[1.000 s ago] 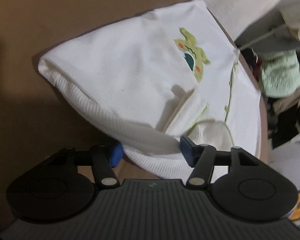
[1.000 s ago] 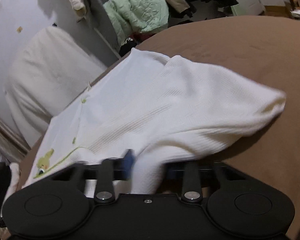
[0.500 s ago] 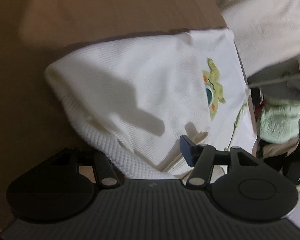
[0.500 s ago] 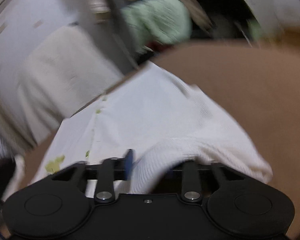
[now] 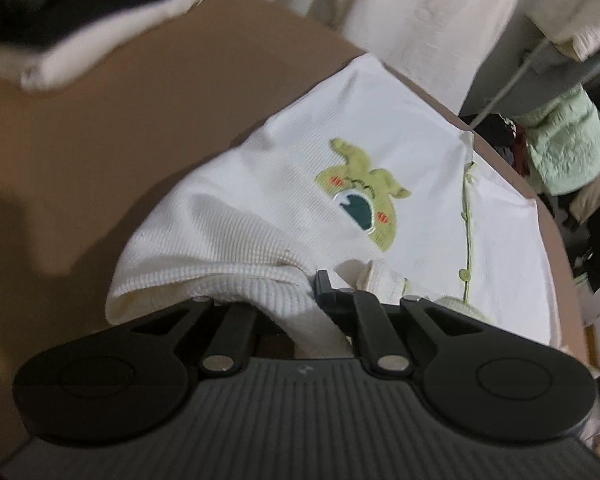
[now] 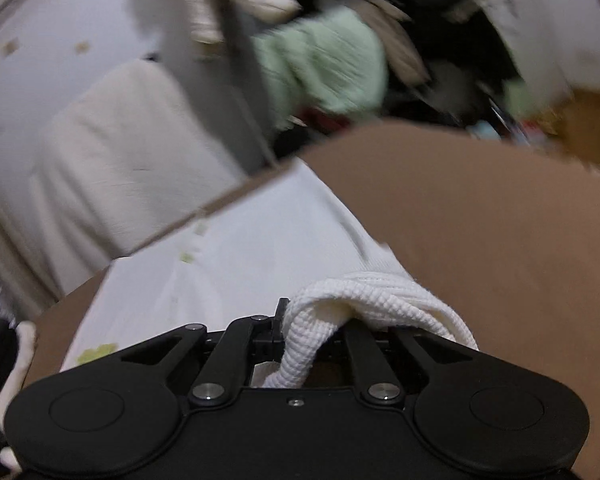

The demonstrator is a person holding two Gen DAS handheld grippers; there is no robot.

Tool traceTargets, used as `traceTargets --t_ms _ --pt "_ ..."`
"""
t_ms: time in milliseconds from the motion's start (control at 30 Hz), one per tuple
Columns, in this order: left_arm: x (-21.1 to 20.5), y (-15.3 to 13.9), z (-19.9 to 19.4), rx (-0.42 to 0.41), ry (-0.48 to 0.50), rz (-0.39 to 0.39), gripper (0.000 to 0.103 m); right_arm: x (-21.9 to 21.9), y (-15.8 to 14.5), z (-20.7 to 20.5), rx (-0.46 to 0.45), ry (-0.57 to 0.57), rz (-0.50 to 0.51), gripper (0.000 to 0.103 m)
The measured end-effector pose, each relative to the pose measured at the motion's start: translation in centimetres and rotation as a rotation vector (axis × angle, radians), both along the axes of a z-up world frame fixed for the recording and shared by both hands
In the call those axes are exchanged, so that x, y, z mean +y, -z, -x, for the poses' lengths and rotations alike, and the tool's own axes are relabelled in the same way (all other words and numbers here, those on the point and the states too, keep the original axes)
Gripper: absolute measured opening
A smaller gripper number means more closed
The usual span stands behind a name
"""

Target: Fold clothes

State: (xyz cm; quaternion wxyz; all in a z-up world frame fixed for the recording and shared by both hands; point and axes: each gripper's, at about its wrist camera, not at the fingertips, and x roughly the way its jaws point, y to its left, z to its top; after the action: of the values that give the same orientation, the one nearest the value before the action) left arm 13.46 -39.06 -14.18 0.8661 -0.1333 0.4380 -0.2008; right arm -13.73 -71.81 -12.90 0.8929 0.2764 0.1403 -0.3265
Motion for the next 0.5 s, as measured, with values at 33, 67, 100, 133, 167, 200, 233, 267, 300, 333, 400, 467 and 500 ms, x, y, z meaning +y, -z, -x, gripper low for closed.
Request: traceTargets --t_ms 33,67,100,133,167,200,233,267,300,333,400,467,500 --pt "-0.2 -0.5 0.5 -0.03 0.003 -0.026 0.007 0.0 -0.9 0.6 0.001 -0.019 0.016 0.007" --pt "-0.4 -1.0 0.9 -0.059 0.007 -0.052 0.007 0.1 -1.4 0.9 0.009 -0.033 0.021 0.007" --pt "-0.6 -1.6 1.4 -0.087 0.009 -0.075 0.007 0.3 -1.7 1.3 0.026 -0.042 0.02 0.007" --pt "-0.6 -2.1 1.9 -0.11 0.01 -0.082 0.007 0.4 -1.9 1.7 0.043 -0.049 0.018 0.007" --pt "-0.7 -2.6 2.2 -0.126 0.017 -0.085 0.007 0.5 -1.9 2.1 0.054 -0.049 0.014 0.007" --pt "-0.7 -3.1 2.6 -0.142 0.024 -0.088 0.007 0.6 -1.9 2.4 0.063 -0.05 0.012 0.007" --pt "-0.6 -3.5 2.8 -0.161 0.029 -0.093 0.007 0.6 -1.8 2.5 0.06 -0.051 0.014 0.007" --pt "-0.5 -3.9 2.9 -0.18 0.034 -0.097 0.007 0.7 -1.8 2.6 0.057 -0.052 0.017 0.007" --pt "-0.3 -4.3 3.1 -0.195 0.037 -0.097 0.007 0.7 -1.8 2.7 0.054 -0.053 0.019 0.007" --pt "0.0 -4.6 3.2 -0.207 0.039 -0.095 0.007 0.8 -1.8 2.8 0.051 -0.055 0.021 0.007" --pt "0.3 -4.8 3.5 -0.212 0.041 -0.091 0.007 0.9 -1.7 3.0 0.045 -0.058 0.029 0.007" --pt "0.4 -5.1 4.0 -0.216 0.049 -0.094 0.007 1.3 -2.0 2.8 0.038 -0.07 0.058 0.007" --pt "0.4 -5.3 4.3 -0.221 0.052 -0.097 0.007 1.5 -2.3 2.8 0.041 -0.076 0.072 0.007"
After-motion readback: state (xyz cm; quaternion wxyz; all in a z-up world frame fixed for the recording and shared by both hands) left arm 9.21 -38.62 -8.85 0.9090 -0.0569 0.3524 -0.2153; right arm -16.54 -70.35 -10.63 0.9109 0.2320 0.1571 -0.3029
